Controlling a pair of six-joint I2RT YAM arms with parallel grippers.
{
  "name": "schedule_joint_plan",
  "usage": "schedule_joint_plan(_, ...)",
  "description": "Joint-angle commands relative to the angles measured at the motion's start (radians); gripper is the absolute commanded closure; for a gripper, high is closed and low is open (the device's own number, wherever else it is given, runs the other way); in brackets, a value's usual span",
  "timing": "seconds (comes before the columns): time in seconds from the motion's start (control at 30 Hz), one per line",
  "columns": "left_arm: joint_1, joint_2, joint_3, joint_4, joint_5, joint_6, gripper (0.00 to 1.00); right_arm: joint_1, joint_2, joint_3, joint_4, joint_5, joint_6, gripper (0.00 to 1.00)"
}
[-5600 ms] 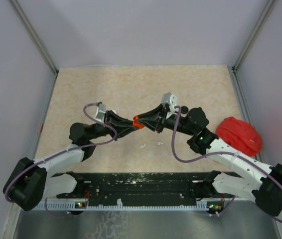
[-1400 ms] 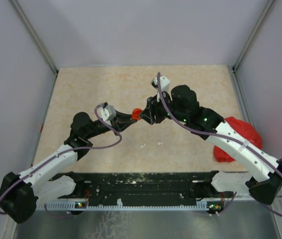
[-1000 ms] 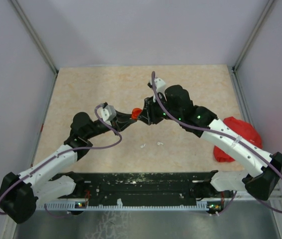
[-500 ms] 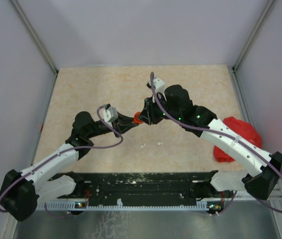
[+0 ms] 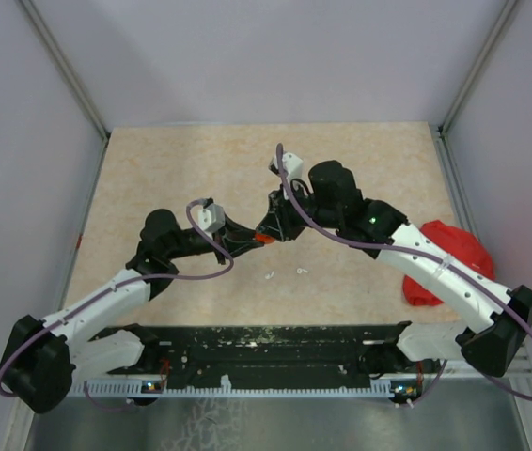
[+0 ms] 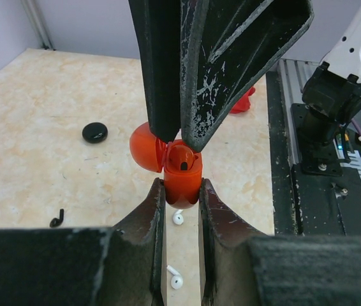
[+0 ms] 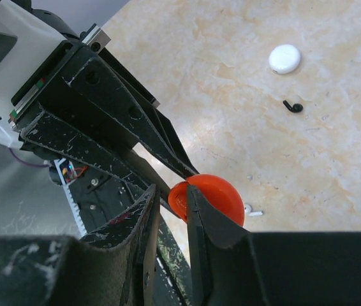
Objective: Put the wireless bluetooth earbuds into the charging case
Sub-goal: Move the earbud to the center of the board.
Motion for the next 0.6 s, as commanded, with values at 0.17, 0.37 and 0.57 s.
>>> schedule_joint_plan(0.17,-0.001,-0.006,0.013,0.043,0.007,-0.030,0.99,0.007,-0.063,0.006,0.073,0.048,-0.061,0.72)
schedule_joint_plan(0.37,-0.002,-0.035,0.000,-0.023,-0.157,-0.033,0.99,0.006,-0.101,0.021,-0.022,0.268,-0.066,0.65)
schedule_joint_plan(0.57,0.000,-0.119,0.026,-0.228,-0.289,0.031,0.99,-0.044,-0.080,0.003,-0.184,0.444,0.004,0.62)
